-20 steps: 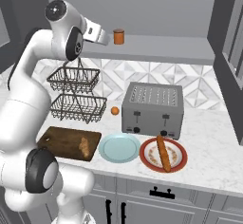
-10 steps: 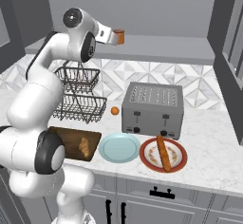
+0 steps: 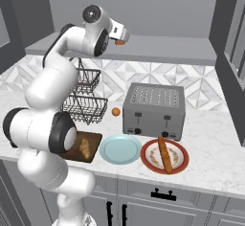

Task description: From the different types of pastries on the counter, select a croissant and place it on the cutting board. Then retrieve a jar of jam from the cabinet and place it alongside the croissant on the cutting board.

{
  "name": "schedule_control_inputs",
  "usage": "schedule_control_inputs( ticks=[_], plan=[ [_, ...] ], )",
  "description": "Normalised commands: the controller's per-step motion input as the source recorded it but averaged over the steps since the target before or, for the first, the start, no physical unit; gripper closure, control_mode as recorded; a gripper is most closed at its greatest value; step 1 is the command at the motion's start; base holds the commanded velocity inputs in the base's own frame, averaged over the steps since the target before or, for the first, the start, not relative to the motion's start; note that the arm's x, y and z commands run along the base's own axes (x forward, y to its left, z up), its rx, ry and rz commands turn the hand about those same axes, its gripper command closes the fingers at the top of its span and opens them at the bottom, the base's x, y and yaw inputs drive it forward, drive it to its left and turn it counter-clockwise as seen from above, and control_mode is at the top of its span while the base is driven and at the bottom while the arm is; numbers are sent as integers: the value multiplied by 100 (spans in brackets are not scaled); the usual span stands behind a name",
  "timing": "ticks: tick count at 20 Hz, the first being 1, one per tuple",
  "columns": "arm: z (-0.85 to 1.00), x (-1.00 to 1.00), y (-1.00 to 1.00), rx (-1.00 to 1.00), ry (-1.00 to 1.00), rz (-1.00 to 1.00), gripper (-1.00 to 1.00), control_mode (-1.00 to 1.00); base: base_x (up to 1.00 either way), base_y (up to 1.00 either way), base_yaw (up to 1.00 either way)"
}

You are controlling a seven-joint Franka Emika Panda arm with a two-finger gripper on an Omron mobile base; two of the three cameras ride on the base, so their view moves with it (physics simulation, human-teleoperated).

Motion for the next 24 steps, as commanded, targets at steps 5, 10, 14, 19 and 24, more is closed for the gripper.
schedule_control_inputs(
  ticks=[5,10,14,19,24],
  plan=[
    [-26,44,-5,-4,0,8,-100,-100,0,0,0],
    [-24,46,0,-5,0,8,-100,-100,0,0,0],
    [-13,43,0,-4,0,5,-100,-100,0,0,0],
    [0,26,0,-4,0,0,-100,-100,0,0,0],
    [-6,23,0,-5,0,0,-100,-100,0,0,0]
  ],
)
